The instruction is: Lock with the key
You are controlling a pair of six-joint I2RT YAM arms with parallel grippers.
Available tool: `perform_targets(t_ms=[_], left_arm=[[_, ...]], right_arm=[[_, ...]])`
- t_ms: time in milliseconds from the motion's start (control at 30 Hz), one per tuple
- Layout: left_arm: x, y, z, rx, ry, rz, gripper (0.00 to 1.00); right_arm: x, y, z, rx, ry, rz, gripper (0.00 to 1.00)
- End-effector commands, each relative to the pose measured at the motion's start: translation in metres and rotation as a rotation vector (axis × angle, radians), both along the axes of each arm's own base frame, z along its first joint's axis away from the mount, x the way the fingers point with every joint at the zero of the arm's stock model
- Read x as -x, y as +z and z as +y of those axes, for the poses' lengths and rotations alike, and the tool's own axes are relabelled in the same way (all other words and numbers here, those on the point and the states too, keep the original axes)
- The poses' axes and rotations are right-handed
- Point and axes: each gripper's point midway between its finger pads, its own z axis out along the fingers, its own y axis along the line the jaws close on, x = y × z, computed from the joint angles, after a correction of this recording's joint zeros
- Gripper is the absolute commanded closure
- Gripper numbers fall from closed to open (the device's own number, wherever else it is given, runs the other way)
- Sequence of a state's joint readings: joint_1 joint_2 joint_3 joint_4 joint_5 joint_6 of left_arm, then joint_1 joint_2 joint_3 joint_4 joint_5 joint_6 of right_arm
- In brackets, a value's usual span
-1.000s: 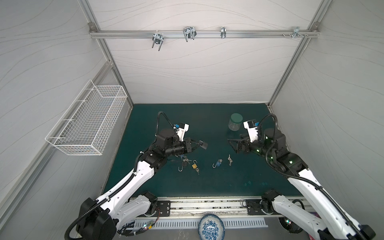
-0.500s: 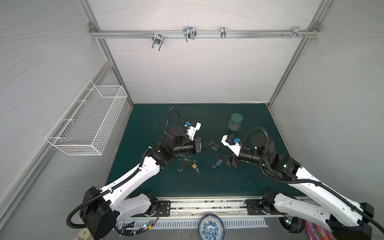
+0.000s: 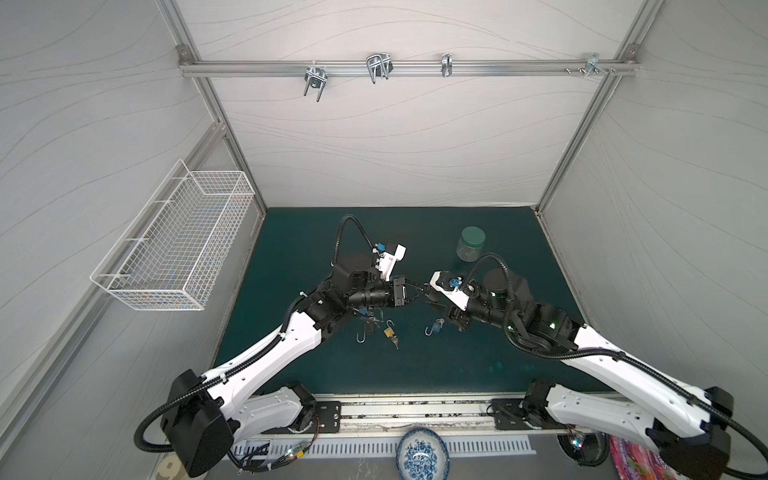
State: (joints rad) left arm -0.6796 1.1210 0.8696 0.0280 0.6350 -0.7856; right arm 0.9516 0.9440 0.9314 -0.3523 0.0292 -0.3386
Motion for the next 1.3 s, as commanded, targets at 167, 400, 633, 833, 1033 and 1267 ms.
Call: perform_targets(t_ms=[167,400,633,833,1033,1267], left_arm=[[0.004,0.043,-0.005,0.085,-0.034,-0.108,1.0],[0.006,0.044,-0.004,0.086,-0.03,-0.104,1.0],[0.008,0.048,-0.002,0.093,-0.027,-0.112,1.0],[0.005,0.047,0.003,0.061,0.008,-0.123,0.89],[-0.013,0.029,0.03,-0.145,0.158,-0.154,0.26],[-0.029,-0.01,0.06,-0.243,0.251,-0.053,0.21]], right_arm=[[0.003,0.021,0.007,-0.048,0.025,-0.012,0.54],[0.006,0.023,0.007,-0.069,0.026,0.005,0.66],[0.005,0.017,0.005,-0.056,0.015,0.017,0.75],[0.001,0.025,-0.001,-0.088,-0.04,0.028,1.0],[-0.014,0.003,-0.021,-0.033,-0.162,0.105,1.0],[-0.053,-0.057,-0.055,0.101,-0.337,0.396,1.0]])
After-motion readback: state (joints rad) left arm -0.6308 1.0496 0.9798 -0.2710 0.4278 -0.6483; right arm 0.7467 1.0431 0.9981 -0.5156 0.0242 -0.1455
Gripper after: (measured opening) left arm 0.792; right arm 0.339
